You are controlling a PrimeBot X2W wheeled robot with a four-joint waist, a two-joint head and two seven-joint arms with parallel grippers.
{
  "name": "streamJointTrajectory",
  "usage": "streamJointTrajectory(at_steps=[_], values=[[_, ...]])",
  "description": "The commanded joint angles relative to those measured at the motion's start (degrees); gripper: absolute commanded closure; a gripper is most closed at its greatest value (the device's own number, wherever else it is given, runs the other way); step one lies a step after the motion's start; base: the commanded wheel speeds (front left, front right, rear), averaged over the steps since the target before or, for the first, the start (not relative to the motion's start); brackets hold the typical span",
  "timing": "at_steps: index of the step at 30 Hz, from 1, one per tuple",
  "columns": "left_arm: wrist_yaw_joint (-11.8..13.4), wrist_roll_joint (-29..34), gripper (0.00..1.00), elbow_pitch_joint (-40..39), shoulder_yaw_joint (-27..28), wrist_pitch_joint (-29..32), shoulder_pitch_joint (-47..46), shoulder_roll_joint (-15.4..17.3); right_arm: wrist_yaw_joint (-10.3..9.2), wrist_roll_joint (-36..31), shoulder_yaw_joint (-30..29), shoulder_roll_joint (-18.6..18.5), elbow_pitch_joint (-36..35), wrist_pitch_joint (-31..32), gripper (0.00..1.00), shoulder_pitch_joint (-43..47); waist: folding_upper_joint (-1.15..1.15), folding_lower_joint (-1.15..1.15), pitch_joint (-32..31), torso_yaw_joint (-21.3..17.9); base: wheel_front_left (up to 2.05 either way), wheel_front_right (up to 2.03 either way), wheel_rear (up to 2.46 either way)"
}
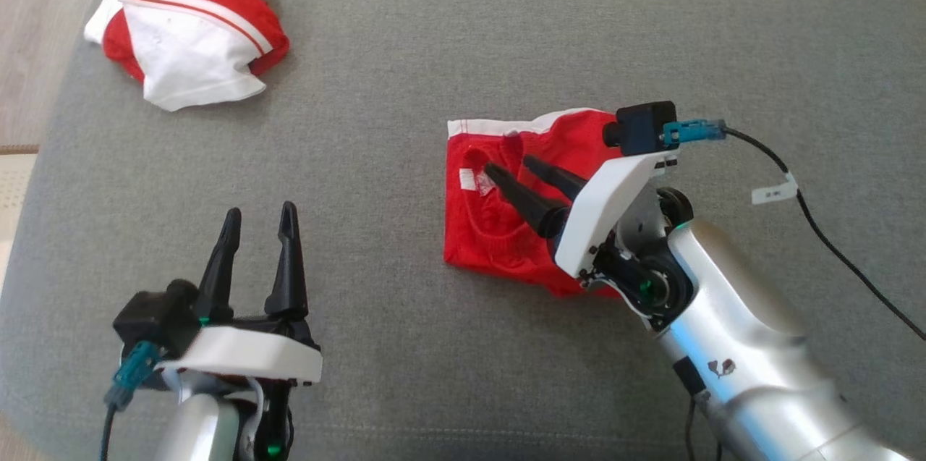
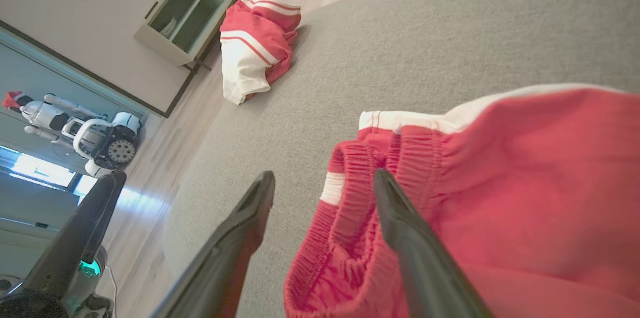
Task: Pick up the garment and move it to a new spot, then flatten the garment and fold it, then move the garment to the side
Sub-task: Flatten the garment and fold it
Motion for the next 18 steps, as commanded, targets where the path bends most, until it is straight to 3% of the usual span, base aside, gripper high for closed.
streamJointTrajectory(at_steps=[1, 9, 18], values=[[-0.10, 0.31, 0.00, -1.65, 2.05, -0.46, -2.31, 0.25, -0.05, 0.14, 0.59, 1.32, -2.26, -1.52, 0.00, -2.61, 0.00, 0.00, -0.01, -0.24, 0.00, 0.00, 0.00], [-0.17, 1.18, 0.00, -1.74, 2.56, -0.46, -3.76, -0.12, -0.05, -7.96, -1.89, 0.19, -1.36, -14.88, 0.00, -4.54, 0.00, 0.00, -0.96, -2.23, 0.00, 0.00, 0.00], [1.00, 1.93, 0.00, -1.54, 3.53, -0.46, -3.20, -0.47, -0.05, -21.92, -10.45, -0.73, -0.55, -29.30, 0.00, -0.01, 0.00, 0.00, -3.82, -5.08, 0.00, 0.00, 0.00]])
